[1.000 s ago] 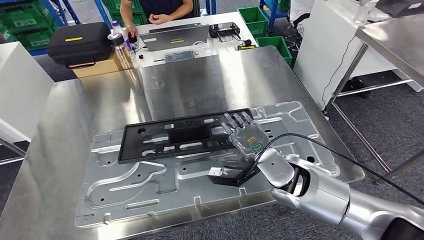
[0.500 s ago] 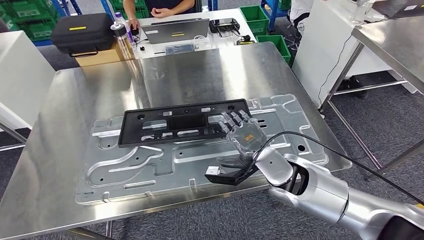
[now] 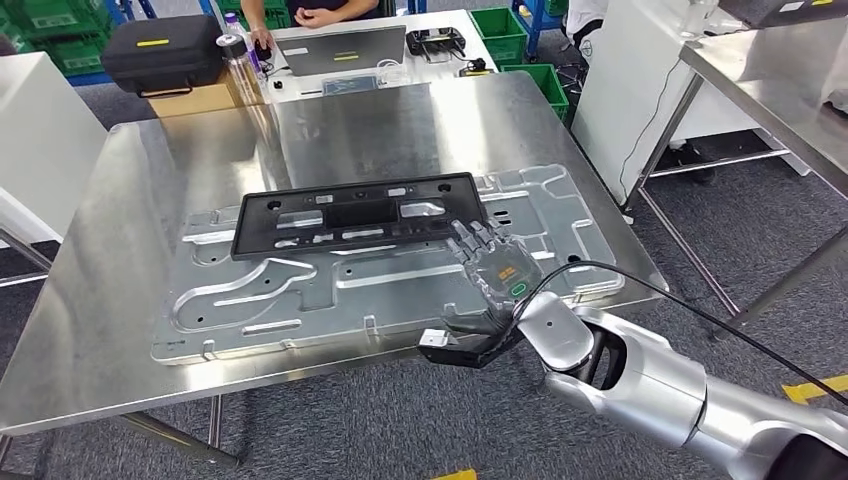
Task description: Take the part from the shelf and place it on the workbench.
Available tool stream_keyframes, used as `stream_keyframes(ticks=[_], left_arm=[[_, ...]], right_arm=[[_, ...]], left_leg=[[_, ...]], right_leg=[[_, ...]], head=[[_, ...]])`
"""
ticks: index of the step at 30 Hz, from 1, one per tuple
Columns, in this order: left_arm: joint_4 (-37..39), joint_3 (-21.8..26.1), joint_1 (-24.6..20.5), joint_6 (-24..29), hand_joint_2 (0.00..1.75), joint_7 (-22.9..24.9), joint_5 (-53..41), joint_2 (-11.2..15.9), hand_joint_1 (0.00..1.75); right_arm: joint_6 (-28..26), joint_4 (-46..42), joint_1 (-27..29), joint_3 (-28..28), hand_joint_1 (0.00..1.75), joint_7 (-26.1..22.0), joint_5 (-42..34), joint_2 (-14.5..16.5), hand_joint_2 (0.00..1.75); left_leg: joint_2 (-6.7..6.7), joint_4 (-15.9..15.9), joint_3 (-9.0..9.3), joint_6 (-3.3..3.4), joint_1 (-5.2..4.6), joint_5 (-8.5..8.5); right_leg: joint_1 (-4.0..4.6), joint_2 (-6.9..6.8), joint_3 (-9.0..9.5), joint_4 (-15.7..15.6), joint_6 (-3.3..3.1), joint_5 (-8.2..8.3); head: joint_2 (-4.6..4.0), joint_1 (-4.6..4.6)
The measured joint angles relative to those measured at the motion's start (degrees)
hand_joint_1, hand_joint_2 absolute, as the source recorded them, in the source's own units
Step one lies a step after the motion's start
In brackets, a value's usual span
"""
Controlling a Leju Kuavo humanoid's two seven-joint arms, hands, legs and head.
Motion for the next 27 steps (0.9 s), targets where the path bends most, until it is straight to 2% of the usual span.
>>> stream_keyframes(ticks=[1, 2, 4, 5, 6, 7, 8, 9, 10, 11, 12, 14, 15, 16, 17, 19, 20, 21, 22, 23, 24, 25, 26, 27], left_arm=[[0.0, -0.01, 0.09, 0.14, 0.0, 0.01, 0.0, -0.08, 0.0], [0.0, -0.01, 0.15, 0.24, 0.0, 0.01, 0.0, -0.15, 0.0], [0.0, -0.01, 0.16, 0.3, 0.0, 0.01, 0.0, -0.31, 0.0], [0.0, 0.0, 0.14, 0.31, 0.0, 0.01, 0.01, -0.36, 0.0], [0.0, 0.0, 0.11, 0.31, 0.0, 0.01, 0.01, -0.41, 0.0], [0.0, 0.0, 0.09, 0.31, 0.0, 0.01, 0.02, -0.45, 0.0], [0.0, 0.0, 0.06, 0.31, 0.0, 0.01, 0.02, -0.48, 0.0], [0.0, 0.0, 0.0, 0.31, 0.0, 0.01, 0.02, -0.49, 0.0], [0.0, 0.0, -0.1, 0.32, 0.0, 0.01, 0.02, -0.49, 0.0], [0.0, 0.0, -0.21, 0.32, 0.0, 0.01, 0.04, -0.5, 0.0], [0.0, 0.0, -0.3, 0.36, 0.0, 0.01, 0.05, -0.52, 0.0], [0.0, 0.0, -0.32, 0.42, 0.0, 0.01, 0.13, -0.58, 0.0], [0.0, 0.0, -0.3, 0.44, 0.0, 0.0, 0.19, -0.62, 0.0], [0.0, 0.0, -0.31, 0.44, 0.0, -0.02, 0.26, -0.67, 0.0], [0.0, 0.0, -0.31, 0.45, 0.0, -0.06, 0.32, -0.74, 0.0], [0.0, 0.0, -0.29, 0.48, 0.0, -0.26, 0.54, -0.93, 0.0], [0.0, 0.0, -0.23, 0.5, 0.0, -0.4, 0.7, -1.01, 0.0], [0.0, 0.0, -0.17, 0.53, 0.0, -0.53, 0.9, -1.07, 0.0], [0.0, 0.0, -0.14, 0.56, 0.0, -0.64, 1.09, -1.1, 0.0], [0.0, 0.01, -0.12, 0.6, 0.0, -0.72, 1.23, -1.14, 0.0], [0.0, 0.01, -0.12, 0.64, 0.0, -0.78, 1.31, -1.2, 0.0], [0.0, 0.02, -0.13, 0.68, 0.0, -0.84, 1.35, -1.27, 0.0], [0.0, 0.02, -0.13, 0.71, 0.0, -0.89, 1.36, -1.34, 0.0], [0.0, 0.02, -0.13, 0.74, 0.0, -0.93, 1.36, -1.39, 0.0]], right_arm=[[0.04, -0.07, -0.01, 0.01, 0.0, 0.01, -0.03, -0.03, 0.0], [0.07, -0.12, -0.04, 0.02, 0.0, 0.02, -0.07, -0.07, 0.0], [0.1, -0.19, -0.03, 0.02, 0.0, 0.03, -0.21, -0.14, 0.0], [0.1, -0.21, -0.01, 0.03, 0.0, 0.03, -0.29, -0.16, 0.0], [0.1, -0.23, 0.01, 0.04, 0.0, 0.03, -0.35, -0.17, 0.0], [0.1, -0.29, 0.02, 0.05, 0.0, 0.03, -0.37, -0.18, 0.0], [0.1, -0.37, 0.02, 0.04, 0.0, 0.03, -0.37, -0.19, 0.0], [0.1, -0.49, 0.0, 0.02, 0.0, 0.03, -0.37, -0.21, 0.0], [0.09, -0.64, -0.02, -0.03, 0.0, 0.04, -0.37, -0.24, 0.0], [0.02, -0.78, -0.05, -0.07, 0.0, 0.08, -0.45, -0.28, 0.0], [-0.12, -0.88, -0.06, -0.1, 0.0, 0.17, -0.69, -0.31, 0.0], [-0.95, -0.97, 0.21, -0.2, 0.0, 0.51, -1.94, -0.35, 0.0], [-1.73, -0.98, 0.53, -0.35, 0.0, 0.77, -2.9, -0.37, 0.0], [-2.81, -0.99, 0.98, -0.55, 0.0, 1.01, -4.11, -0.38, 0.0], [-4.25, -1.0, 1.6, -0.85, 0.0, 1.24, -5.48, -0.4, 0.0], [-9.77, -0.98, 4.17, -2.03, 0.0, 1.34, -9.84, -0.39, 0.0], [-13.46, -0.91, 6.16, -2.89, 0.0, 1.16, -12.46, -0.33, 0.0], [-17.6, -0.7, 8.5, -3.88, 0.0, 0.68, -14.89, -0.22, 0.0], [-21.63, -0.22, 10.95, -4.94, 0.0, -0.12, -16.64, -0.03, 0.0], [-25.05, 0.57, 13.3, -5.94, 0.0, -1.04, -17.52, 0.25, 0.0], [-27.88, 1.49, 15.48, -6.89, 0.0, -1.94, -17.93, 0.54, 0.0], [-29.86, 2.39, 17.35, -7.74, 0.0, -2.71, -18.14, 0.82, 0.0], [-30.91, 3.12, 18.81, -8.5, 0.0, -3.15, -18.22, 1.07, 0.0], [-31.44, 3.66, 19.94, -9.2, 0.0, -3.43, -18.26, 1.32, 0.0]], left_leg=[[-0.06, 1.5, -0.69, -0.43, 0.16, -1.67], [-0.11, 4.15, -1.62, -0.86, 0.38, -4.3], [-0.12, 12.23, -3.71, -1.61, 0.74, -10.14], [-0.12, 15.66, -4.23, -1.8, 0.86, -11.57], [-0.12, 17.55, -3.99, -1.85, 0.92, -11.71], [-0.12, 17.21, -2.75, -1.76, 0.93, -10.69], [-0.13, 14.57, -0.39, -1.51, 0.9, -9.19], [-0.16, 10.37, 2.83, -1.12, 0.81, -8.08], [-0.18, 5.4, 6.2, -0.64, 0.61, -7.79], [-0.23, 1.5, 8.72, -0.27, 0.41, -7.91], [-0.27, -1.01, 10.16, 0.04, 0.16, -8.25], [-0.25, -2.23, 10.08, 0.49, 0.05, -7.68], [-0.2, -2.53, 9.71, 0.8, 0.11, -6.96], [-0.12, -2.76, 9.16, 1.17, 0.24, -6.14], [-0.05, -2.99, 8.49, 1.51, 0.37, -5.31], [-0.07, -2.94, 6.93, 1.96, 0.25, -3.96], [-0.12, -2.9, 6.17, 2.03, 0.21, -3.35], [-0.16, -2.82, 5.37, 2.04, 0.19, -2.73], [-0.22, -2.7, 4.55, 1.98, 0.18, -2.17], [-0.27, -2.54, 3.77, 1.88, 0.17, -1.64], [-0.34, -2.28, 3.05, 1.72, 0.17, -1.17], [-0.4, -1.94, 2.38, 1.5, 0.06, -0.78], [-0.41, -1.69, 1.91, 1.25, -0.06, -0.37], [-0.37, -1.47, 1.58, 0.97, -0.16, 0.02]], right_leg=[[-0.08, -0.11, -0.61, -0.04, -0.62, 0.58], [-0.16, -0.19, -1.32, -0.07, -1.09, 1.21], [-0.14, -0.18, -2.93, -0.01, -1.42, 2.47], [-0.12, -0.17, -3.77, 0.01, -1.41, 3.1], [-0.12, -0.16, -4.59, 0.03, -1.36, 3.72], [-0.11, -0.15, -5.36, 0.04, -1.27, 4.32], [-0.09, -0.13, -6.05, 0.04, -1.15, 4.9], [-0.07, -0.13, -6.62, 0.04, -1.0, 5.45], [-0.01, -0.13, -7.09, 0.05, -0.78, 5.98], [0.01, -0.17, -7.37, -0.05, -0.51, 6.51], [-0.04, -0.23, -7.53, -0.18, -0.18, 7.05], [-0.15, -0.25, -7.78, -0.62, 0.56, 8.1], [-0.16, -0.18, -8.12, -0.45, 0.87, 7.81], [-0.13, -0.11, -8.74, 0.66, 1.08, 6.29], [-0.1, -0.05, -9.6, 2.86, 1.25, 3.8], [-0.1, -0.02, -11.52, 10.55, 1.48, -2.22], [-0.11, -0.02, -12.01, 14.18, 1.6, -3.67], [-0.11, -0.02, -11.9, 16.56, 1.69, -3.8], [-0.13, -0.03, -10.76, 16.77, 1.74, -2.62], [-0.14, -0.04, -8.64, 14.85, 1.73, -0.95], [-0.14, -0.06, -5.59, 11.13, 1.65, 0.22], [-0.03, -0.07, -2.18, 6.32, 1.49, 0.39], [0.11, -0.06, 0.36, 2.49, 1.22, 0.0], [0.27, -0.03, 1.93, -0.23, 0.93, -0.66]], head=[[0.0, -0.01], [0.0, -0.04], [0.0, -0.08], [0.0, -0.08], [0.0, -0.08], [0.0, -0.08], [0.0, -0.08], [0.01, -0.08], [0.01, -0.08], [0.01, -0.05], [0.01, -0.04], [0.0, -0.02], [0.0, -0.02], [0.0, 0.02], [0.0, 0.08], [0.0, 0.21], [0.0, 0.24], [0.0, 0.24], [0.0, 0.25], [0.0, 0.25], [0.01, 0.26], [0.01, 0.3], [0.01, 0.31], [0.01, 0.33]])
